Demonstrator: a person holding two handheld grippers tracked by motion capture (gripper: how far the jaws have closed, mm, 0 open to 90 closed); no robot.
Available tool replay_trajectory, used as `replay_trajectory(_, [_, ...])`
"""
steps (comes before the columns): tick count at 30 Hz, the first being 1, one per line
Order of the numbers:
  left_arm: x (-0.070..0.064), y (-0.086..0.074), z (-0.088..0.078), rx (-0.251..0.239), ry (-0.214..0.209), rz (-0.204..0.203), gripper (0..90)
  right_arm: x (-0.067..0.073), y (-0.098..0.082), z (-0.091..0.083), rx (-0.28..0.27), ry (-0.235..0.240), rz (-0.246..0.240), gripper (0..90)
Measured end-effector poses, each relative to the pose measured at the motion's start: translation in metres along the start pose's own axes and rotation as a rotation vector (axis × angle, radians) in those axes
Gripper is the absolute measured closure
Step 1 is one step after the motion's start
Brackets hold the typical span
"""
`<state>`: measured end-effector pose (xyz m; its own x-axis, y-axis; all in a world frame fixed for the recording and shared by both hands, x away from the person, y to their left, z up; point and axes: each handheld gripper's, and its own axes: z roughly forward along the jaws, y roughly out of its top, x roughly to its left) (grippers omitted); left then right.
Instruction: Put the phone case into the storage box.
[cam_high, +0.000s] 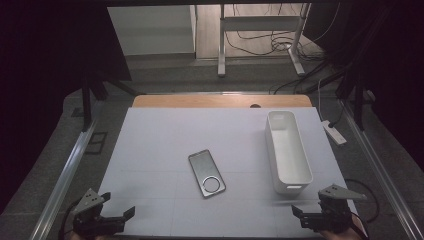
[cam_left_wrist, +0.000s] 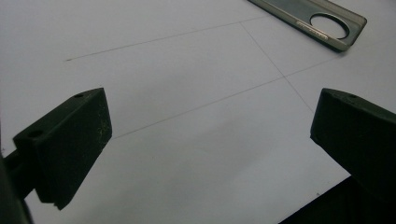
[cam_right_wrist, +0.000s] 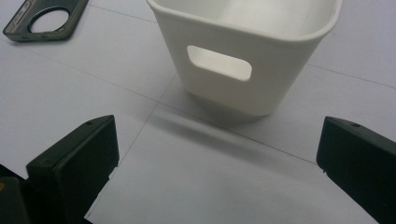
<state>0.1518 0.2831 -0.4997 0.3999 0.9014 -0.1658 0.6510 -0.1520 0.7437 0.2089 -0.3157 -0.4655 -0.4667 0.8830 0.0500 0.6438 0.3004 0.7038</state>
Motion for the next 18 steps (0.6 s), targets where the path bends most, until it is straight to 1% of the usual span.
replay_trajectory(4, [-0.0004,0.0,-0.0001,0.002,-0.003,0.006,0.0,-0.0004,0.0001,0.0,-0.003,0.002,0.001,0.0])
replay_trajectory(6, [-0.0008,0.0004,0.0001,0.005,-0.013,0.016,0.0,-0.0001,0.0,0.0,-0.002,0.003,-0.001,0.0])
replay_trajectory(12, [-0.0031,0.0027,0.0037,0.035,-0.02,0.045,0.0,-0.0003,-0.0007,-0.0007,-0.002,0.001,0.003,0.0])
replay_trajectory(18, [-0.0018,0.003,0.0045,0.043,-0.037,0.039,0.3,0.0008,-0.0009,-0.0011,0.001,-0.001,-0.006,0.0])
